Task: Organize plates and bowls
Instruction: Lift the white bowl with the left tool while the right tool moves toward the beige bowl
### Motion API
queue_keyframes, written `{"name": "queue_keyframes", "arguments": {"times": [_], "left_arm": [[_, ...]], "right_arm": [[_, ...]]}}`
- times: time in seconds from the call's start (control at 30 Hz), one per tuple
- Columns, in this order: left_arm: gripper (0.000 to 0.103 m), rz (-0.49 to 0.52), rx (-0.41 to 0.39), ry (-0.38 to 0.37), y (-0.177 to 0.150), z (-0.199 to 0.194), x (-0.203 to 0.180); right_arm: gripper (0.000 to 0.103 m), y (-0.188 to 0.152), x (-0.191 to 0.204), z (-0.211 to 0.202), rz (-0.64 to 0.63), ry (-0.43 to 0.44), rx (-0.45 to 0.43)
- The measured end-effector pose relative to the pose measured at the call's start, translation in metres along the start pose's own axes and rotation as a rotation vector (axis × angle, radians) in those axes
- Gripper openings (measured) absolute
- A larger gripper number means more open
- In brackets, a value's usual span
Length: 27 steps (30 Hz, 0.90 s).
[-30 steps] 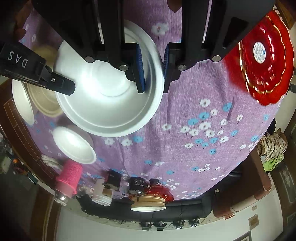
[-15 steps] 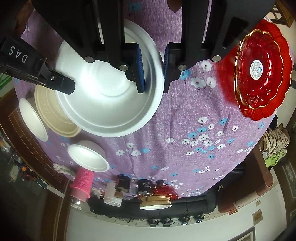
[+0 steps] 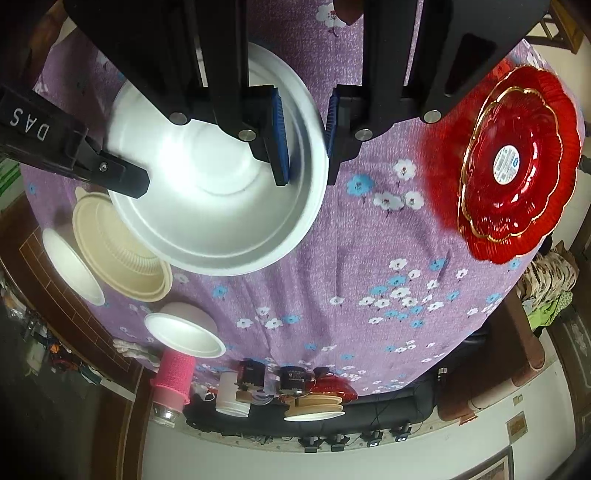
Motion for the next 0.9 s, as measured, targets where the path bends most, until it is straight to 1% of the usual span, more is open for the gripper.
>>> {"name": "queue_keyframes", "arguments": {"times": [0.33,0.9], "left_arm": [[0.016,-0.008,0.01,0.002,-0.006,0.0,0.005],[0.016,-0.018,-0.011,-0.002,-0.004,-0.009,0.012]], "right_arm": [[0.009,-0.007,0.005,0.005,-0.007,0.003,0.01],[0.009,-0.002,0.014,-0.001,-0.03,-0.002,-0.01]]}}
Point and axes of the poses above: each gripper's, at about its wrist camera, not at the fingertips, and z roughly the way its jaws point, x to its left, y to its top, the point moved 9 cm from there along z, roughly the way its jaws point, and after that the axes turned 11 degrees about -z, right-handed, at the moved point
